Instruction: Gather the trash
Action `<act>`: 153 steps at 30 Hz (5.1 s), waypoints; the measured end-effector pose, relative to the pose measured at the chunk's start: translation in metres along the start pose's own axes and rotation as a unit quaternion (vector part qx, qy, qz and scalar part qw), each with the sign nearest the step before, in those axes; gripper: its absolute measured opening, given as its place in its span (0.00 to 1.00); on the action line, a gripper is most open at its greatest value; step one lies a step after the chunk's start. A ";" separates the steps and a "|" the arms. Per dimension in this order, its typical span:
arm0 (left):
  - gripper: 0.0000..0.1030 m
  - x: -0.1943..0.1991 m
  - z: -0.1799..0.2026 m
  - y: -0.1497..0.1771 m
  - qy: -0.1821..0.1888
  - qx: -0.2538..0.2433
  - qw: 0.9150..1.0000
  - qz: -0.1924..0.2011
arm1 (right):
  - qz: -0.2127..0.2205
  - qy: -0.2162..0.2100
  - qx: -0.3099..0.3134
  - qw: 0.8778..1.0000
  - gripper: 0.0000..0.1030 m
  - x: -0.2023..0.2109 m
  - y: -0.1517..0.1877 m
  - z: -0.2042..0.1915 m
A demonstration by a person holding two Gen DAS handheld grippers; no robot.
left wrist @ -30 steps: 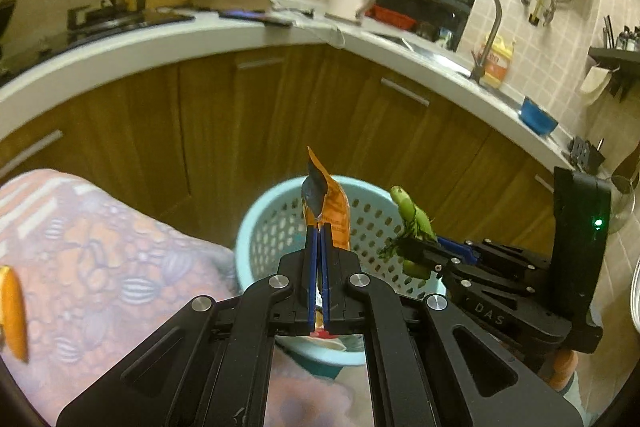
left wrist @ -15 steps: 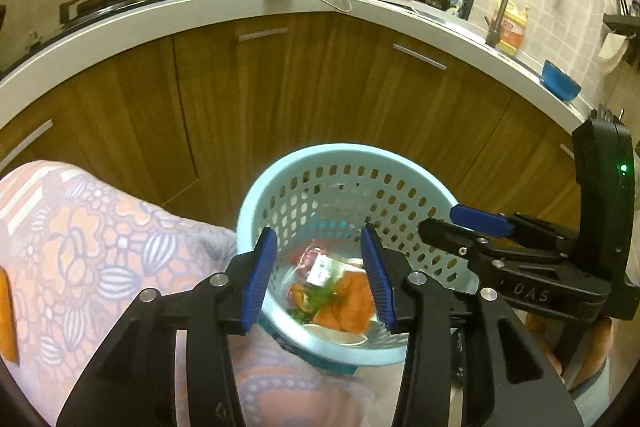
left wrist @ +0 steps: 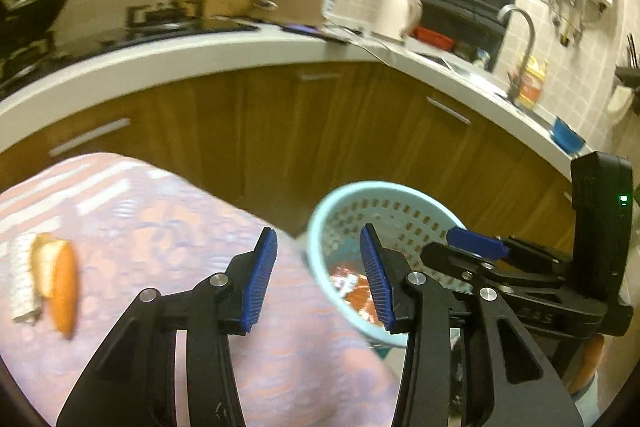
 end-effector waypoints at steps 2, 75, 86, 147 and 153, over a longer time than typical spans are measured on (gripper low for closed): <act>0.40 0.016 -0.018 -0.005 -0.012 0.013 1.000 0.014 | 0.011 -0.007 0.020 1.000 0.53 0.003 -0.009 -0.022; 0.11 0.058 -0.267 0.033 -0.188 0.134 0.973 -0.023 | -0.067 -0.040 0.154 0.985 0.19 -0.150 -0.001 -0.211; 0.11 0.072 -0.233 0.020 -0.158 0.115 0.981 0.010 | -0.044 -0.044 0.146 0.987 0.12 -0.128 -0.005 -0.204; 0.62 -0.103 0.075 0.035 -0.003 -0.054 0.994 -0.092 | -0.035 0.126 -0.062 0.989 0.48 0.011 0.034 0.118; 0.62 -0.068 0.065 0.020 -0.012 -0.041 0.998 -0.041 | -0.008 0.117 -0.041 0.992 0.48 0.024 0.021 0.093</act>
Point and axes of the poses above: each gripper's, at about its wrist camera, not at the fingertips, and x roughly against the way its jaws point, z to its right, y to its underside, the point moved 10 cm from there along -x, roughly the way its jaws point, and after that the axes turned 6 degrees about x, right-handed, at the moved point
